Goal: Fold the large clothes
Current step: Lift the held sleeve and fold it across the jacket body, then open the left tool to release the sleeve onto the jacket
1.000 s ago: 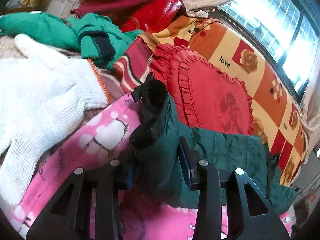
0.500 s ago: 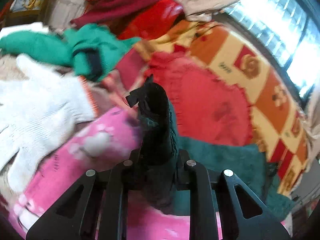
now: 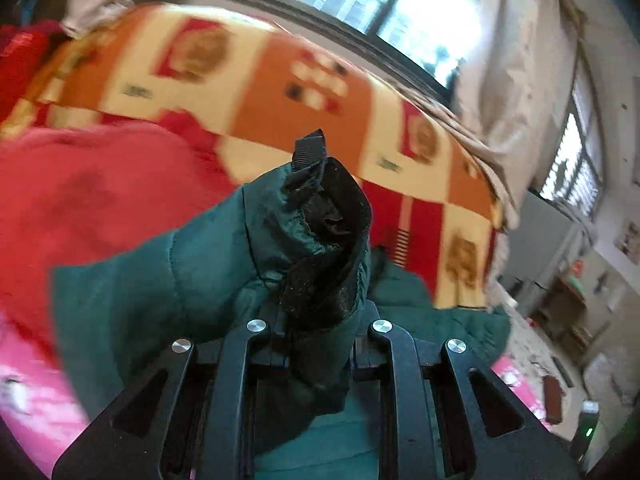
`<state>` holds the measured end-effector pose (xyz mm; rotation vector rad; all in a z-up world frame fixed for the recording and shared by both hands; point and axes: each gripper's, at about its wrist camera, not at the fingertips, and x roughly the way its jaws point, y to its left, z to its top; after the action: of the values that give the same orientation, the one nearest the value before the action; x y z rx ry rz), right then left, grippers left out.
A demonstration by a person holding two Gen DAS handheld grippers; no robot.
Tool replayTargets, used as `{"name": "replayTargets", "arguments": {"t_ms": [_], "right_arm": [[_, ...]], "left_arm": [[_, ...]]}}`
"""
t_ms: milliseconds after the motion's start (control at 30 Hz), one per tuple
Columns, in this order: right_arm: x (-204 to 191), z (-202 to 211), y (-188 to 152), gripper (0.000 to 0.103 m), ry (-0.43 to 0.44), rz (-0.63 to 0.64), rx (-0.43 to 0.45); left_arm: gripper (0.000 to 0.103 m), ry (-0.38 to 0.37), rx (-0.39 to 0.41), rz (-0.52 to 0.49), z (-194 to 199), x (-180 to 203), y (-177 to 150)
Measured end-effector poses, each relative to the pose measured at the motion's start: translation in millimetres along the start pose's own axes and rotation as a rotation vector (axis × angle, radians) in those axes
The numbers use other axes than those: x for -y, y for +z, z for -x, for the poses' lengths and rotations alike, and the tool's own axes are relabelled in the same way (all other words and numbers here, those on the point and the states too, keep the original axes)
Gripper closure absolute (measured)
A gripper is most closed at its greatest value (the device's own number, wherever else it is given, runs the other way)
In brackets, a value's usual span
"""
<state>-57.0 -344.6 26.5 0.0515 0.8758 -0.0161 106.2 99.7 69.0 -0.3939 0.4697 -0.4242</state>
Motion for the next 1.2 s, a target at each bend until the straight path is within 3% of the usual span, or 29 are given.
{"name": "replayTargets", "arguments": {"t_ms": [267,400,500,733,800,833,867,1067,1200], "right_arm": [[20.8,-2.6,-5.1,0.006,-0.08,-0.023,-0.025],[31.5,-4.0,-7.4,0.006,-0.075,-0.036,-0.043],[39.1,-5.4,-10.2,0.006,-0.074,-0.04,-0.056],[53.6,-8.1,-12.4,0.006,-0.08,-0.058,-0.075],[53.2,-9.9,-12.1,0.006,-0.078,-0.057,-0.077],[52.0,-10.9,-11.7,0.006,-0.078,-0.053,-0.078],[50.6,-11.6,-11.3,0.006,-0.077,-0.049,-0.08],[45.2,-17.5,-8.9,0.006,-0.102,-0.052,-0.087],[38.0,-16.7,-2.4,0.006,-0.089,-0.074,-0.061]], "left_arm": [[0.086,-0.215,-0.115,0.043,-104.0,94.5,-29.4],[0.086,-0.361,-0.193,0.092,-150.4,134.1,-61.0],[0.086,-0.403,-0.264,0.075,-175.3,151.0,-85.1],[0.084,-0.322,-0.397,0.062,-225.6,159.5,-111.1],[0.068,-0.31,-0.45,0.075,-235.4,156.9,-115.6],[0.051,-0.309,-0.467,0.08,-236.8,157.0,-116.9],[0.043,-0.306,-0.475,0.083,-236.9,157.4,-118.7],[0.038,-0.332,-0.482,0.1,-213.6,150.5,-117.1],[0.038,-0.257,-0.402,0.043,-172.2,130.9,-86.1]]}}
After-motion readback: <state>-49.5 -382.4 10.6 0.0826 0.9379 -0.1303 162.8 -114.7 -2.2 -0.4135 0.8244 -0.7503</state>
